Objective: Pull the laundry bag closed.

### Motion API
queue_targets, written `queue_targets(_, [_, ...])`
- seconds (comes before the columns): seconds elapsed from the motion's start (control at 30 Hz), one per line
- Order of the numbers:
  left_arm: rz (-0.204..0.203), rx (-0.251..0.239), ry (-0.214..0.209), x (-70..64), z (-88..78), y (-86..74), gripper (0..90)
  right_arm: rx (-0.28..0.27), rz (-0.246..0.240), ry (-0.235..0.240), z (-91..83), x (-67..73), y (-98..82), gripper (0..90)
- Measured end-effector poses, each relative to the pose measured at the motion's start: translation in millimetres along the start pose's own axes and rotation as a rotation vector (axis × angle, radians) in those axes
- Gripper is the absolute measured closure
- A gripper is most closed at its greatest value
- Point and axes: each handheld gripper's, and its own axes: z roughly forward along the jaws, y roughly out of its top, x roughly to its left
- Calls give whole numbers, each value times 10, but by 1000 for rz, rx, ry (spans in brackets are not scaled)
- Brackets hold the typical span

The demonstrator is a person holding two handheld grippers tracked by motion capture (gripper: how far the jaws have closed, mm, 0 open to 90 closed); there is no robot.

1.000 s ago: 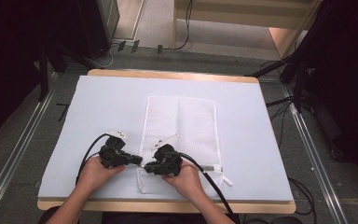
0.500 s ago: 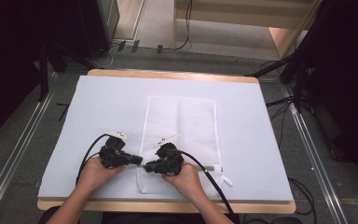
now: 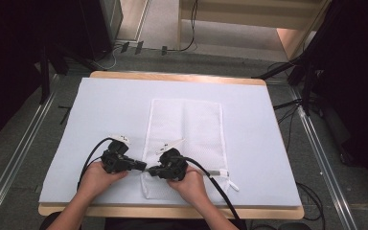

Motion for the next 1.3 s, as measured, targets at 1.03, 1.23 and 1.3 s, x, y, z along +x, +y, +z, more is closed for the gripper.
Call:
queue_targets(1.03, [62,-15,16,-10,27,-41,900,-8,48,1,-108,-54,-102,883])
queue_targets(1.23, [64,-14,25,-23,30,-39,900,-5,45,1,-134,-74,-117,883])
queue_targets(1.3, [69,-13,28,-28,30,-39,900,-4,43,2,-139,-76,-119,883])
